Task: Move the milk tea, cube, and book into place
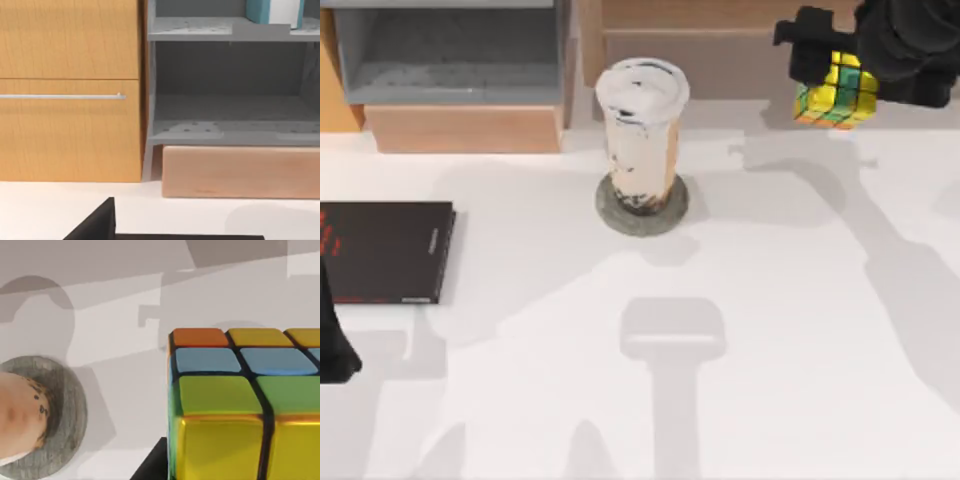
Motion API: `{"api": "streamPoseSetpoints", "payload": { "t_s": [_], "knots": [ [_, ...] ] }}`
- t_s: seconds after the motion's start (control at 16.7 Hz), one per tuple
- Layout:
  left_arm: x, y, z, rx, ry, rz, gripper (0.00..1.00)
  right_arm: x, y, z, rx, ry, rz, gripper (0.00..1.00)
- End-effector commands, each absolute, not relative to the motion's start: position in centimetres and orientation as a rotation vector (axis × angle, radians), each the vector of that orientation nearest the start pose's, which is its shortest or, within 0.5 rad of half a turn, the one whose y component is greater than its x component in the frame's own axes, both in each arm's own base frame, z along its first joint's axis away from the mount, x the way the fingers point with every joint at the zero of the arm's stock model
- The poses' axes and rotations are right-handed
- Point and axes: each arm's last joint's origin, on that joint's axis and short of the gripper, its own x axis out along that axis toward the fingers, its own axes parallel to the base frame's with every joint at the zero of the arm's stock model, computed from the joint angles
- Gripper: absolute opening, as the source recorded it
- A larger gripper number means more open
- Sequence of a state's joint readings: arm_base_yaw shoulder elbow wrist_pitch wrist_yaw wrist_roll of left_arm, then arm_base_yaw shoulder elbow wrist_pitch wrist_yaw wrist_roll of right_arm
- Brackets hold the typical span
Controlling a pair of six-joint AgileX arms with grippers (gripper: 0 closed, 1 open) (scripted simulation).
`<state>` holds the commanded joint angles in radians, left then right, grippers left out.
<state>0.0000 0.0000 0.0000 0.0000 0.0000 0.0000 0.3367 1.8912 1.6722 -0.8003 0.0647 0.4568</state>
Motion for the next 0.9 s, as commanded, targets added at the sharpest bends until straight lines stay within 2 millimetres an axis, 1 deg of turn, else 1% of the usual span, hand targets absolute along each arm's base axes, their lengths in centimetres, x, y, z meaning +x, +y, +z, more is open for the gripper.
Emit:
{"api": "streamPoseSetpoints", "payload": {
  "t_s": [0.12, 0.18, 0.24, 0.36, 0.48, 0.66, 0.78, 0.9],
  "knots": [
    [10.6, -0.1, 16.0, 0.000, 0.000, 0.000, 1.00, 37.7, 17.2, 30.5, 0.163, 0.836, 0.137, 0.00],
    [10.6, -0.1, 16.0, 0.000, 0.000, 0.000, 1.00, 37.1, 18.5, 32.0, 0.144, 0.735, 0.178, 0.00],
    [10.6, -0.1, 16.0, 0.000, 0.000, 0.000, 1.00, 36.6, 19.6, 33.3, 0.126, 0.635, 0.206, 0.00],
    [10.6, -0.1, 16.0, 0.000, 0.000, 0.000, 1.00, 35.8, 21.0, 35.5, 0.093, 0.448, 0.221, 0.00],
    [10.6, -0.1, 16.0, 0.000, 0.000, 0.000, 1.00, 35.5, 21.5, 37.1, 0.060, 0.293, 0.189, 0.00],
    [10.6, -0.1, 16.0, 0.000, 0.000, 0.000, 1.00, 35.7, 21.2, 38.6, 0.028, 0.108, 0.095, 0.00],
    [10.6, -0.1, 16.0, 0.000, 0.000, 0.000, 1.00, 35.9, 20.6, 39.1, 0.010, 0.036, 0.028, 0.00],
    [10.6, -0.1, 16.0, 0.000, 0.000, 0.000, 1.00, 35.9, 20.2, 39.5, -0.001, 0.003, -0.007, 0.00]
  ]
}}
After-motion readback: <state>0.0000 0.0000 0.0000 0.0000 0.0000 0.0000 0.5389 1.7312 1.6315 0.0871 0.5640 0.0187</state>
